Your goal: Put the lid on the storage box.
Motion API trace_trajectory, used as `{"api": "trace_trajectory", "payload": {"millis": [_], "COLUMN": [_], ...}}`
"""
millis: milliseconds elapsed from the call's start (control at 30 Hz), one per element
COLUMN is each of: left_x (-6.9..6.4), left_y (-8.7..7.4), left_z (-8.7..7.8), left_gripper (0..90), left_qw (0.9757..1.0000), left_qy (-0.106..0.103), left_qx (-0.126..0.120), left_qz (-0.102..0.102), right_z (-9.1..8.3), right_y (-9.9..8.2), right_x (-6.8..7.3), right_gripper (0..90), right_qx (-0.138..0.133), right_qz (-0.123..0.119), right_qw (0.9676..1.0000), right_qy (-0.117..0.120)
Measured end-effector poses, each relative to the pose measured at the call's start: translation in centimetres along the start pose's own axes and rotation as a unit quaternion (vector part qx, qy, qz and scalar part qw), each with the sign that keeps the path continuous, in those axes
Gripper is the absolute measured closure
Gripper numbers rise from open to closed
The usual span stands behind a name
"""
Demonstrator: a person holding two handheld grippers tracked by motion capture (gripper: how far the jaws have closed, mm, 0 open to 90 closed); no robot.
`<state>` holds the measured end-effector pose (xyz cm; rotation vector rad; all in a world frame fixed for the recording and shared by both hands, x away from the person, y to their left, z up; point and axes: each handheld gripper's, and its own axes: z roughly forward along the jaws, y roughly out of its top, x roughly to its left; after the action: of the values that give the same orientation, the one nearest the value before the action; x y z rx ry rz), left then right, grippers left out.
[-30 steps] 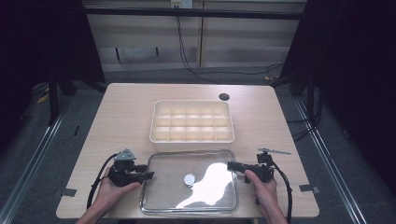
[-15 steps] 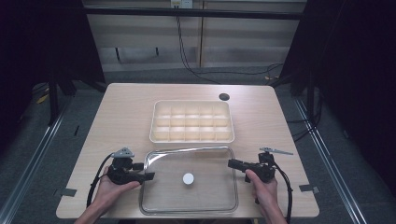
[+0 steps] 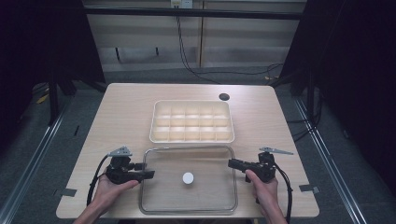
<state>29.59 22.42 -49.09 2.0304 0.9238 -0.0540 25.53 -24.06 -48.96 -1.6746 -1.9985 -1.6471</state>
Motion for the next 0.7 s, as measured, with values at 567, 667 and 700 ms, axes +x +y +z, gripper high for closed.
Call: {"api": "trace_trajectory", "payload": {"millis": [567, 667, 700], "left_x": [-0.2, -0.3, -0.3], "left_y": [0.9, 1.1, 1.1], "left_z": [-1.4, -1.6, -1.7], "left_gripper": [54.4, 55.8, 56.4], "left_qw": [0.9995, 0.9994, 0.9993], "left_qy": [-0.008, -0.009, -0.009], "left_qx": [-0.029, -0.033, -0.036], "left_qz": [0.002, 0.002, 0.001], "right_z": [-0.1, -0.2, -0.2], "right_y": [0.3, 0.4, 0.4], "right_x": [0.8, 0.9, 0.9], "right_gripper": [71.9, 72.0, 72.0], "right_qx": [-0.013, -0.015, -0.017], "right_qz": [-0.02, -0.022, -0.022], "right_qw": [0.9995, 0.9994, 0.9993], "right_qy": [-0.019, -0.022, -0.024]}}
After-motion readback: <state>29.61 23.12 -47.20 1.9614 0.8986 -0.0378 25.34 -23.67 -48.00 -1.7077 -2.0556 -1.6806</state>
